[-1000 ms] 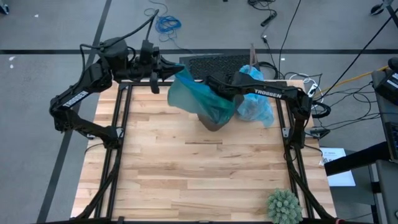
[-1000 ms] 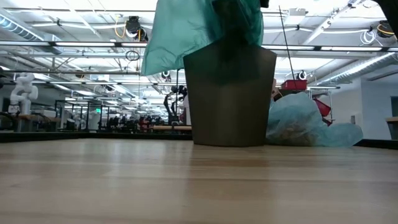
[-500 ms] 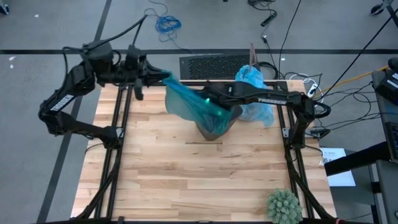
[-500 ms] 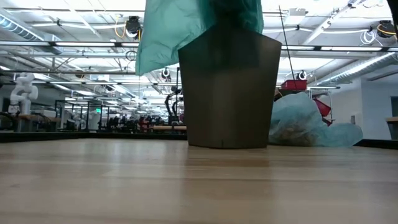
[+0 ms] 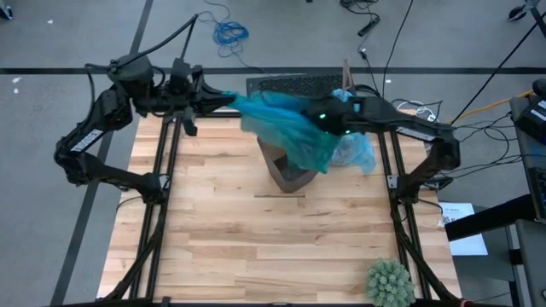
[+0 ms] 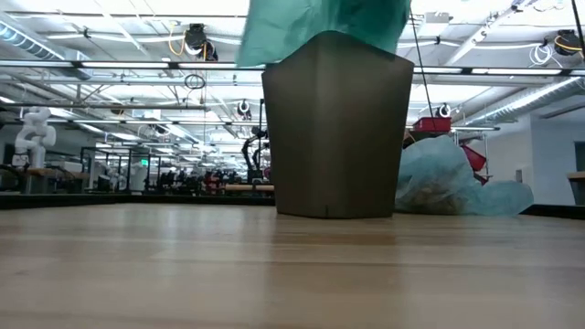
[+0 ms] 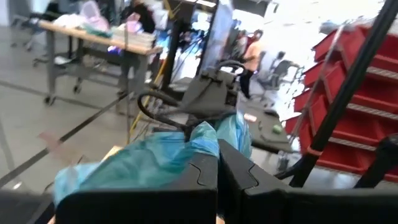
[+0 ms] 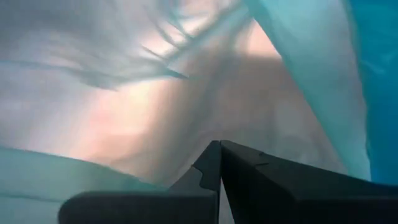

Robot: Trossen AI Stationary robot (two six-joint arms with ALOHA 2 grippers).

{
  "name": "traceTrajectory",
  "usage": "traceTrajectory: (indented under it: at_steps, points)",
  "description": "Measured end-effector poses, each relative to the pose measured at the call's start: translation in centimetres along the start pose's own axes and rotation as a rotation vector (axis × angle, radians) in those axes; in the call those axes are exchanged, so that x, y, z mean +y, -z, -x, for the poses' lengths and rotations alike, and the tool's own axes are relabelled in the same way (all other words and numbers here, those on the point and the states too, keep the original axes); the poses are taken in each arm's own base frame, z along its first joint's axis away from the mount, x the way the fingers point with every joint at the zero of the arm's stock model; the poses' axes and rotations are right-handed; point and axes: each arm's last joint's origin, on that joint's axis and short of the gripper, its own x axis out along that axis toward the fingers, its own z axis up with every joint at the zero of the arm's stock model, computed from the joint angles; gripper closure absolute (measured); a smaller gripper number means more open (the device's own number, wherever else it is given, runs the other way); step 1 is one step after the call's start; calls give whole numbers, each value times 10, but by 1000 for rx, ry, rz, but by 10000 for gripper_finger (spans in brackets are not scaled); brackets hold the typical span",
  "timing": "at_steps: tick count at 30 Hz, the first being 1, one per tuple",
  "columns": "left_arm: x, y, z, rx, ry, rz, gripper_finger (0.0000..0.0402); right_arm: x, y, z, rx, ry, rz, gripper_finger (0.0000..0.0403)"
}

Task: Place trash/remove bag and relplace
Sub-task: Insert the dark blue trash bag into the trash bin

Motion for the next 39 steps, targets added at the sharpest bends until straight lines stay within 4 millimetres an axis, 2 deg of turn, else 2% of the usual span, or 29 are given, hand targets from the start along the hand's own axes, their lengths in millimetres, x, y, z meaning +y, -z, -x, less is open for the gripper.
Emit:
traceTrajectory:
  at_steps: [7, 12, 19, 21, 29, 33, 36, 39]
  points:
    - [12, 0, -42, -62, 104, 84, 401, -16, 7, 46, -26, -12, -79, 403]
    - [10, -2, -65, -128, 221, 158, 401, -20, 10, 68, -65, -50, -113, 403]
    - [7, -10, -67, -211, 284, 208, 401, -16, 7, 74, -96, -136, -69, 403]
    - [7, -9, -67, -202, 282, 217, 401, -15, 4, 82, -138, -177, -40, 403]
    - [5, -7, -69, -186, 276, 229, 401, -18, -16, 159, -414, -300, 80, 403]
    - [5, -7, -69, -188, 266, 232, 401, -23, -26, 184, -556, -293, 132, 403]
    - [6, -7, -69, -189, 255, 234, 401, -28, -33, 186, -609, -274, 130, 403]
    - [6, -6, -69, -189, 250, 231, 401, -31, -39, 172, -567, -240, 117, 403]
